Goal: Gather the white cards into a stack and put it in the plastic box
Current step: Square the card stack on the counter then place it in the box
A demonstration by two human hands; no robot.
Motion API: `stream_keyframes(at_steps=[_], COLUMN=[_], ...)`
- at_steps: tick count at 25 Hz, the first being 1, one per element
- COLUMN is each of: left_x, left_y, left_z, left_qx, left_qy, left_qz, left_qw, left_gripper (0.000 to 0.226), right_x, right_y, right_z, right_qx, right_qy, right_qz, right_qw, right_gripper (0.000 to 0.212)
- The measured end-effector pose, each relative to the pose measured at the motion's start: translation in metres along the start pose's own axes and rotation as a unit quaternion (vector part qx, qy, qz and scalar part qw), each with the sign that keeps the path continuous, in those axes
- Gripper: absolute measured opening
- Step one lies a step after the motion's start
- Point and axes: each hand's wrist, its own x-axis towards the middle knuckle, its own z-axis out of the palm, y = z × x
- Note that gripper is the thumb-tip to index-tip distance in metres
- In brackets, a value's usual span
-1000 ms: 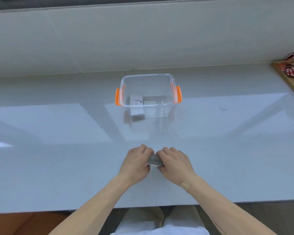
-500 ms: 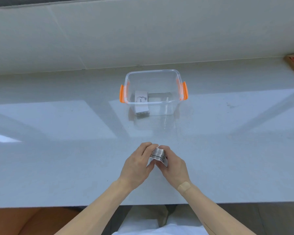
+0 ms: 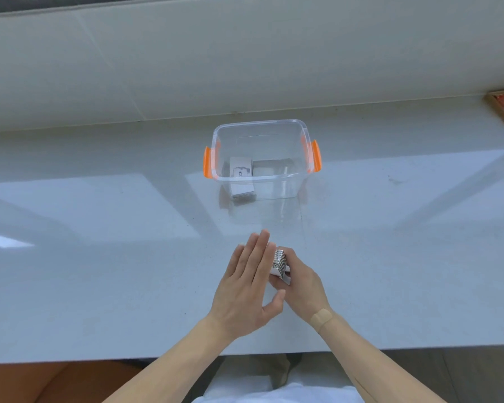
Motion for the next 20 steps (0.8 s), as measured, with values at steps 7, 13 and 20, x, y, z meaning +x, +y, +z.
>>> stream_keyframes(at_steps=[7, 13, 20], left_x=[-0.001, 0.011, 0.074], left_y=[-0.004, -0.004, -0.032], left_z=[0.006, 0.001, -0.017], left_qx=[0.023, 0.041, -0.167], left_qy=[-0.057, -0.082, -0.126], left_qz=[0.017, -0.003, -0.16], left_qw=[0.998, 0.996, 0.965], left_gripper=[0.075, 0.071, 0.065], right_x=[-0.001, 0.005, 0.043], right_y=[0.0, 0.0, -0.032], right_z=[0.001, -0.009, -0.048], right_qx=[-0.017, -0.022, 0.039], right_qy=[0.008, -0.006, -0.077], right_qz=[-0.009, 0.01, 0.062], right_qw=[1.0, 1.0, 0.994], right_gripper=[0.039, 0.028, 0.028])
